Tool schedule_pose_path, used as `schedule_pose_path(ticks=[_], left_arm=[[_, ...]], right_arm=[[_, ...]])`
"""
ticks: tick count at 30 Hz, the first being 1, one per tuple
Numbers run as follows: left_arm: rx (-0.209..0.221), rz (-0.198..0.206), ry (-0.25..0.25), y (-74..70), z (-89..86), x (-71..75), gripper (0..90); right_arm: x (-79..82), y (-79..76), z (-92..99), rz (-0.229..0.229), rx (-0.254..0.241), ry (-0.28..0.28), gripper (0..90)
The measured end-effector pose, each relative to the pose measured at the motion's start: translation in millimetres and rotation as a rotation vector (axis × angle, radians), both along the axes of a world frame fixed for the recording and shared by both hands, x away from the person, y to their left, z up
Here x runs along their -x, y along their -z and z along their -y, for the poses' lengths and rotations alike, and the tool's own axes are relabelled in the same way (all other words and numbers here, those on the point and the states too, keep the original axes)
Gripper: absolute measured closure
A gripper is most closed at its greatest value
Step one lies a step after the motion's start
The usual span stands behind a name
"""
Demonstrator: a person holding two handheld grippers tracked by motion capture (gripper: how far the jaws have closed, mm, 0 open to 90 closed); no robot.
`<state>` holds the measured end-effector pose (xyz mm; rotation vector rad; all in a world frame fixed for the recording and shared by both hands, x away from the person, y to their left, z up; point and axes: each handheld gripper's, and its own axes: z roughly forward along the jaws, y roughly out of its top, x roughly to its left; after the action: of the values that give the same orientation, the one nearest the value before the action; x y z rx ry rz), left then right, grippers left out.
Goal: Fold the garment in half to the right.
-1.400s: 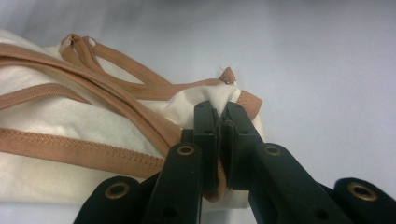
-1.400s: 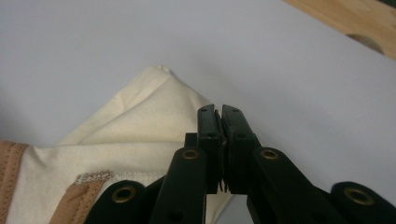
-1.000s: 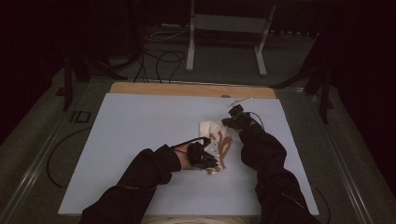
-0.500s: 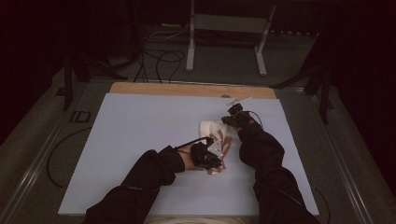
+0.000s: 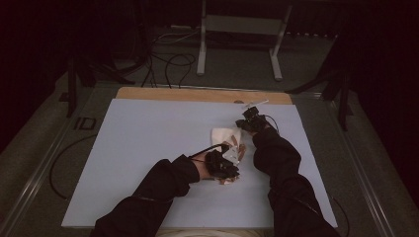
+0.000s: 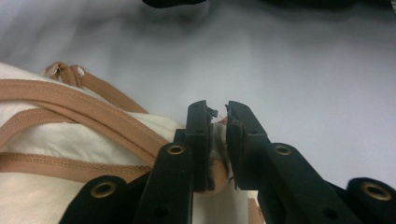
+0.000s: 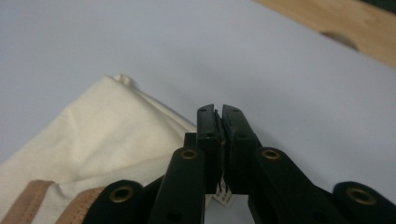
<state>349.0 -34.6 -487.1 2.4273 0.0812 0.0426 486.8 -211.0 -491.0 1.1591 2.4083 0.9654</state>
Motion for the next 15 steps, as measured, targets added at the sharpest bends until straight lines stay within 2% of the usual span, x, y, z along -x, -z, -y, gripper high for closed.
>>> schedule_pose_path(ticks=[1,2,3,4,5,6,7,8,9,10,15], left_arm=[[0.000,0.000,0.000,0.0,0.0,0.0,78.1],[0.006,-0.014,-0.006,-0.7,-0.3,0.1,74.2],[0.006,-0.014,-0.006,-0.7,-0.3,0.1,71.9],[0.007,-0.018,-0.003,-1.7,-0.6,0.2,67.0],[0.009,-0.021,-0.004,-2.7,-0.9,0.7,67.0],[0.016,-0.011,-0.020,-5.7,-1.9,1.8,57.3],[0.016,-0.011,-0.020,-5.7,-1.9,1.8,55.4],[0.029,-0.011,-0.031,-10.2,-4.3,1.8,49.5],[0.029,-0.011,-0.031,-10.2,-4.3,1.8,47.9],[0.043,-0.016,-0.036,-15.6,-7.5,1.6,45.5],[0.064,-0.020,-0.065,-26.7,-15.1,2.0,31.7]], right_arm=[[0.0,0.0,0.0,0.000,0.000,0.000,85.6],[-0.3,0.9,1.5,-0.025,-0.021,-0.001,76.3],[-0.3,0.9,1.5,-0.025,-0.021,-0.001,76.3],[0.6,-0.6,1.6,-0.020,-0.015,-0.003,67.3],[0.6,-0.6,1.6,-0.020,-0.015,-0.003,67.3],[1.1,-3.7,1.4,-0.029,-0.026,-0.014,56.9],[1.1,-3.7,1.4,-0.029,-0.026,-0.014,56.9],[2.4,-7.6,0.0,-0.019,-0.018,-0.021,51.1],[2.4,-7.6,0.0,-0.019,-0.018,-0.021,51.1],[3.7,-12.3,-1.6,-0.017,-0.019,-0.023,47.3],[8.8,-22.3,-5.9,-0.025,-0.027,-0.036,45.0]])
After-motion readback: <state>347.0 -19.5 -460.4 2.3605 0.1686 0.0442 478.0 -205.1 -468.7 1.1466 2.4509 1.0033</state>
